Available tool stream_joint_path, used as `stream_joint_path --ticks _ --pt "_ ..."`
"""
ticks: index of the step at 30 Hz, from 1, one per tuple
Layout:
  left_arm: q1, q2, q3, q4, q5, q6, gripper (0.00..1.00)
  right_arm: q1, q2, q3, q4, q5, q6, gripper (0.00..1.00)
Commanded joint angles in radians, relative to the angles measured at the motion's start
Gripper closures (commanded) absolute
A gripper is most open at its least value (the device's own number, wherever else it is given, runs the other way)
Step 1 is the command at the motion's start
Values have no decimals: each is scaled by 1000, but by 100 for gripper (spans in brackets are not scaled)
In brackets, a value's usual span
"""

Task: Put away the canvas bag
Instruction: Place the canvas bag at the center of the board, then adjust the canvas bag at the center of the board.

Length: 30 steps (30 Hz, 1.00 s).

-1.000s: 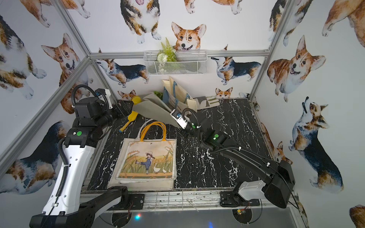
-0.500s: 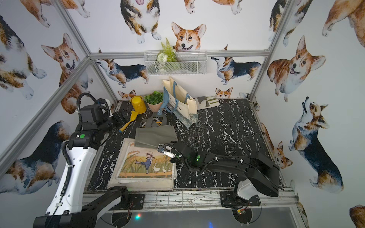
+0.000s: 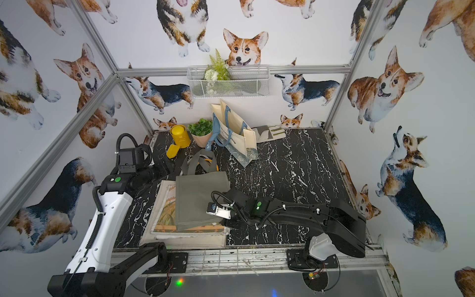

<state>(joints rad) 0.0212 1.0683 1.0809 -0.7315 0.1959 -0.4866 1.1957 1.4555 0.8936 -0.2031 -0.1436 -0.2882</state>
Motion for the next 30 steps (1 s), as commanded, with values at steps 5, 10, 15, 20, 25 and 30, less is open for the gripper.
stream_joint_path --ticks 5,10,15,20,25,30 --pt "3 10 -116 9 54 -127 15 -65 -21 28 -92 -246 73 43" --pt "3 15 -201 37 48 -213 14 -155 -67 52 -218 -368 94 31" --pt "3 21 -307 91 47 -269 14 -179 -141 38 -293 -381 113 29" --pt "3 62 -371 146 64 -306 14 -231 -173 4 -282 -311 176 26" --pt "0 143 -415 225 74 -332 16 -397 -87 29 -181 -396 351 25" --pt "-55 289 -383 269 66 -299 18 -458 44 70 -74 -486 462 25"
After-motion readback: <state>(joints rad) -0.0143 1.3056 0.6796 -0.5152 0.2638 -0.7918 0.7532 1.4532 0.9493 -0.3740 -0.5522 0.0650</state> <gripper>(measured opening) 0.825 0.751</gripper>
